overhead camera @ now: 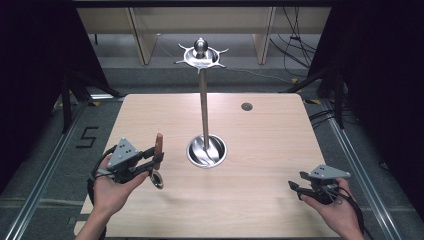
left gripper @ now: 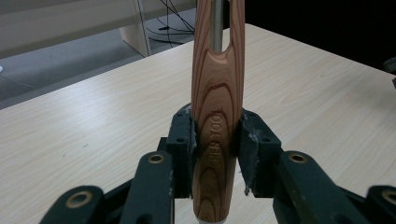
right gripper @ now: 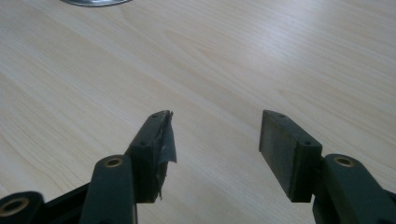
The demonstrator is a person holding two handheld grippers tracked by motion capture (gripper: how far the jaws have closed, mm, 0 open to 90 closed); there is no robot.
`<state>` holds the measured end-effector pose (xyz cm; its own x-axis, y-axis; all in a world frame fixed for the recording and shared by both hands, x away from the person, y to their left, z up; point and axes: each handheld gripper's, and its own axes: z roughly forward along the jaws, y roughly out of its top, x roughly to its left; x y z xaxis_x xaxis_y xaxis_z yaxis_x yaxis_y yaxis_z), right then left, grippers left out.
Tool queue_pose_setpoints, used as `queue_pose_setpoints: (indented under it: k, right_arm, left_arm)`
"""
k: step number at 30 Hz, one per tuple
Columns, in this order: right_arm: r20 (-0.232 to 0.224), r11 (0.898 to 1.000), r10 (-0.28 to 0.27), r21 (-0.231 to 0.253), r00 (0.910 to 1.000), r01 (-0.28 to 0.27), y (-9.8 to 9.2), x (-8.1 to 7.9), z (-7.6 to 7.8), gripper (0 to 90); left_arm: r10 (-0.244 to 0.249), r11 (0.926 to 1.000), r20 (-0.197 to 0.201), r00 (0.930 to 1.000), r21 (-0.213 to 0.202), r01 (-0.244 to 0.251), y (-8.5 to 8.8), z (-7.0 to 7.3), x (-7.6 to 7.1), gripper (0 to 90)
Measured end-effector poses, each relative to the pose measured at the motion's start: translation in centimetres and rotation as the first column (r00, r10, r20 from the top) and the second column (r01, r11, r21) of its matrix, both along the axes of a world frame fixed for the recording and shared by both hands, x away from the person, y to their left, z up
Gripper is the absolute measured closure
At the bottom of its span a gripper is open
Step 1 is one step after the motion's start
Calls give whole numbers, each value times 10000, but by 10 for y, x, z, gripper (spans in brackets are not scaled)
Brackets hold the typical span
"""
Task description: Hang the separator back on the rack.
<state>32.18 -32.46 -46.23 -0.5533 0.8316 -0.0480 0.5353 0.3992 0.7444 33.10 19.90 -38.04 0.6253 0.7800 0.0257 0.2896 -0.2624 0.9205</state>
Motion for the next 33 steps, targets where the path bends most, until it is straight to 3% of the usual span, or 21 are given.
queue_pose_setpoints:
  k: [3, 8, 11, 21, 23, 28, 33]
  right_arm:
    - [123, 10000, 18, -86, 9999, -17, 0, 1, 0, 446]
    - [-194, 10000, -31, 87, 9998, 33, 2, -1, -1, 446]
    - [13, 10000, 49, -86, 10000, -49, 0, 0, 0, 446]
    - [91, 10000, 36, -87, 10000, -36, 0, 0, -1, 446]
    - [-84, 10000, -39, 8, 10000, 39, 1, -1, 0, 446]
    - [90, 10000, 29, -81, 10000, -28, 0, 0, -1, 446]
    - [-25, 10000, -51, -8, 10000, 51, 1, -1, 0, 445]
  left_arm:
    - [18, 9999, 102, 9999, -126, -16, -2, 3, -1, 674]
    - [-108, 9998, 339, 9994, -176, 114, -7, 13, 0, 674]
    - [-70, 9997, 411, 9991, -243, 80, -12, 20, 2, 674]
    - [-264, 9992, 502, 9984, -280, 278, -18, 27, 5, 674]
    - [-248, 9992, 471, 9986, -304, 263, -19, 29, 5, 674]
    - [-230, 9991, 580, 9980, -340, 250, -20, 37, 9, 674]
    - [-135, 9988, 704, 9974, -454, 167, -20, 49, 11, 674]
